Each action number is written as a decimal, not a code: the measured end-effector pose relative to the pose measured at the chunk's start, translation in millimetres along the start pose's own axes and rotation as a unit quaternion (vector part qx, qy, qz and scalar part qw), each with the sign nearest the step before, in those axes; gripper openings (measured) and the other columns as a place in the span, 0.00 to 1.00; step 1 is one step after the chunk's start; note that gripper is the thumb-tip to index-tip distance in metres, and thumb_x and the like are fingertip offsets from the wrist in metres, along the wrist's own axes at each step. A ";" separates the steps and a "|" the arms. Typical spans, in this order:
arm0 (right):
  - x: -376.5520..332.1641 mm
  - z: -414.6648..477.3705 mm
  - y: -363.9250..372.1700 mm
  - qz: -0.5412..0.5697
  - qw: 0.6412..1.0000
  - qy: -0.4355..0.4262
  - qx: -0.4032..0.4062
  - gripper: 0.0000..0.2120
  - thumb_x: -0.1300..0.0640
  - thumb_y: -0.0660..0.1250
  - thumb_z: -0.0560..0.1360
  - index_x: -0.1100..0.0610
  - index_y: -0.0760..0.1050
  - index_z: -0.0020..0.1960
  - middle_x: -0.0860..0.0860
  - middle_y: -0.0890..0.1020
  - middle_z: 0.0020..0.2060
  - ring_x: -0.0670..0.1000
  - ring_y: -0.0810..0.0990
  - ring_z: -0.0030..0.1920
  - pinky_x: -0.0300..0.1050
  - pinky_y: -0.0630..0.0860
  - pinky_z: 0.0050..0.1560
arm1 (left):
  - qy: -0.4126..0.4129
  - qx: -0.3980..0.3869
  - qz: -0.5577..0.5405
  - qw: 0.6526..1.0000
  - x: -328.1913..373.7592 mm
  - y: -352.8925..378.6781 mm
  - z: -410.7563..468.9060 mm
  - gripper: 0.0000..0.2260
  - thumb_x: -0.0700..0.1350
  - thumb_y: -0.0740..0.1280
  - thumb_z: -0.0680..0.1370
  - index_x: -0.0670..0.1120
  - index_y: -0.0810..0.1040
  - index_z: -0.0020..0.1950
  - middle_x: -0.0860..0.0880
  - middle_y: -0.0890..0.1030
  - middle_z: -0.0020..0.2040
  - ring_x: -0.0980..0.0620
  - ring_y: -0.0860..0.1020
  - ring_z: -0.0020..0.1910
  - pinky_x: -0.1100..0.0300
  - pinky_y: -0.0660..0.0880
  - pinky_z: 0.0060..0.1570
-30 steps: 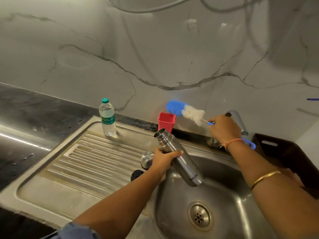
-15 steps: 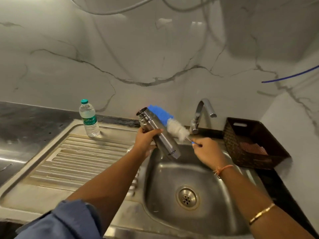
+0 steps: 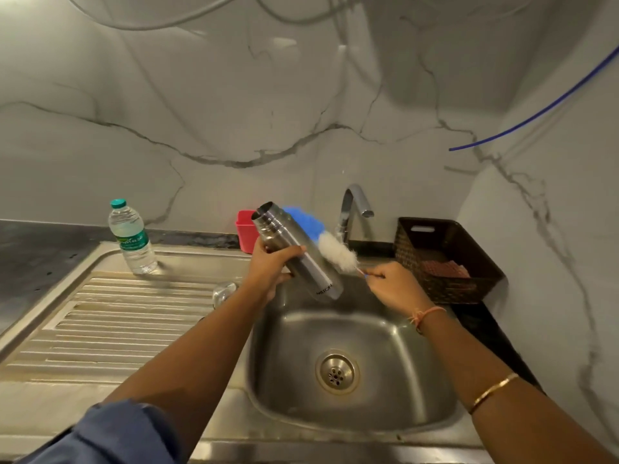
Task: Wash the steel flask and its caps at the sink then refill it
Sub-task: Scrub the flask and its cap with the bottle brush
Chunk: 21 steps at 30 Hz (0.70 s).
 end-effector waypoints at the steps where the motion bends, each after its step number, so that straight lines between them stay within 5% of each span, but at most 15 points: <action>1: 14.7 -2.0 0.0 -0.003 1.000 0.017 -0.004 0.11 0.58 0.62 0.78 0.60 0.82 0.50 0.58 0.81 0.36 0.49 0.73 0.32 0.43 0.67 0.34 | 0.000 0.005 -0.018 1.000 2.4 -1.6 1.8 0.25 0.35 0.74 0.69 0.50 0.69 0.61 0.43 0.77 0.58 0.42 0.78 0.57 0.37 0.77 0.52; 7: 42.0 -17.2 3.5 0.031 0.996 0.018 0.077 0.11 0.60 0.60 0.78 0.61 0.81 0.49 0.54 0.78 0.30 0.48 0.72 0.30 0.36 0.64 0.28 | -0.052 0.090 -0.193 0.976 -11.4 -17.4 8.0 0.26 0.39 0.73 0.72 0.47 0.66 0.67 0.42 0.76 0.61 0.39 0.78 0.58 0.39 0.79 0.49; 10: 29.6 -42.1 23.7 0.011 0.992 -0.003 0.128 0.12 0.58 0.58 0.79 0.56 0.79 0.57 0.52 0.76 0.30 0.51 0.75 0.32 0.41 0.67 0.31 | -0.095 0.138 -0.250 0.954 -25.4 -17.1 5.8 0.32 0.42 0.76 0.68 0.45 0.66 0.68 0.40 0.77 0.61 0.39 0.79 0.56 0.37 0.78 0.48; 15: 8.4 -55.1 39.9 -0.052 0.986 -0.042 0.154 0.18 0.56 0.55 0.79 0.52 0.71 0.67 0.56 0.81 0.45 0.56 0.80 0.45 0.48 0.74 0.41 | -0.118 0.142 -0.232 0.955 -38.1 -9.7 -5.7 0.34 0.45 0.76 0.68 0.45 0.64 0.69 0.39 0.77 0.61 0.38 0.80 0.54 0.44 0.81 0.38; 19: 24.6 -26.2 20.6 -0.003 0.993 0.054 0.104 0.16 0.56 0.56 0.78 0.53 0.76 0.61 0.56 0.82 0.49 0.58 0.80 0.48 0.42 0.69 0.41 | -0.116 0.129 -0.196 0.965 -39.2 -11.2 -13.4 0.30 0.44 0.74 0.71 0.45 0.64 0.69 0.41 0.76 0.61 0.39 0.77 0.58 0.46 0.78 0.41; 21: 31.5 -25.1 17.7 0.038 0.994 0.062 0.078 0.14 0.58 0.58 0.77 0.55 0.79 0.57 0.56 0.82 0.44 0.56 0.79 0.44 0.44 0.71 0.40 | -0.105 0.135 -0.188 0.967 -36.4 -17.0 -13.8 0.29 0.44 0.73 0.71 0.46 0.65 0.69 0.41 0.76 0.62 0.39 0.77 0.58 0.46 0.77 0.44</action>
Point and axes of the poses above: each hand's wrist, its own z-axis towards the middle knuckle, its own y-axis out of the palm, x = y × z, the point moved 7 cm from there along z, towards the middle knuckle
